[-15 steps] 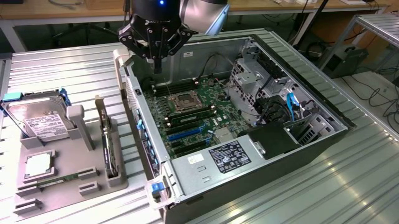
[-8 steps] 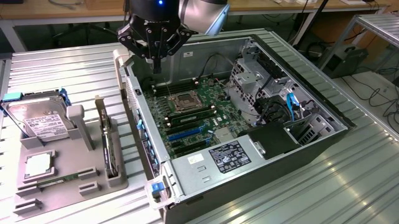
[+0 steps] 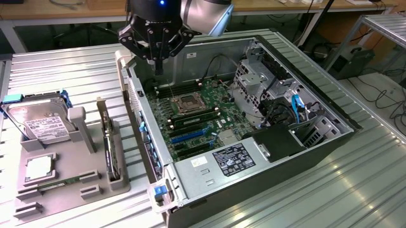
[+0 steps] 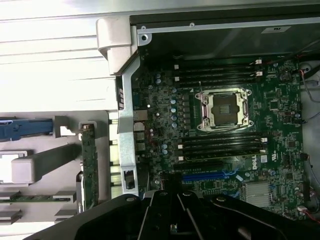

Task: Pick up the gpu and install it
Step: 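Reach for the gpu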

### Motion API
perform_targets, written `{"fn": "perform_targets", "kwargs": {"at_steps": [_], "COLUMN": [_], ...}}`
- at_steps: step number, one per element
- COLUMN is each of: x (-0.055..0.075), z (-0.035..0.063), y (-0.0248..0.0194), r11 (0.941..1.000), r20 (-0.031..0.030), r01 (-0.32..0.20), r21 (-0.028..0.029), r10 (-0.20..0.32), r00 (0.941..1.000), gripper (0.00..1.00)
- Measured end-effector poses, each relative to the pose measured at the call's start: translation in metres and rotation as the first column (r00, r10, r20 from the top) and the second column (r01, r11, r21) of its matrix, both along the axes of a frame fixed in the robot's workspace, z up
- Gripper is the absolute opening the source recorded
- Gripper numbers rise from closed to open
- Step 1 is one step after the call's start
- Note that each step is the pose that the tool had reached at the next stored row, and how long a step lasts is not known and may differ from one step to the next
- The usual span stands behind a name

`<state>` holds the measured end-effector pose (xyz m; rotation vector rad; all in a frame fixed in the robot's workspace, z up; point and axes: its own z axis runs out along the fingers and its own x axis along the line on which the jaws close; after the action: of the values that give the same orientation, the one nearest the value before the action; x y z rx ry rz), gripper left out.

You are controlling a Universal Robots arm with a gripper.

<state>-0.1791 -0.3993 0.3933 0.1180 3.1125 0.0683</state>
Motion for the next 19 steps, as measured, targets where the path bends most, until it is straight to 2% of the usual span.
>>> {"fn": "perform_targets", "kwargs": {"at_steps": [19], "x": [-0.0062], "z": [0.0000], "y": [0.0000], "r11": [1.0000], "r20": [0.0000], "r01": [0.000], "r21": [0.0000], "r10": [0.000], "r00": [1.0000], "gripper": [0.11]}}
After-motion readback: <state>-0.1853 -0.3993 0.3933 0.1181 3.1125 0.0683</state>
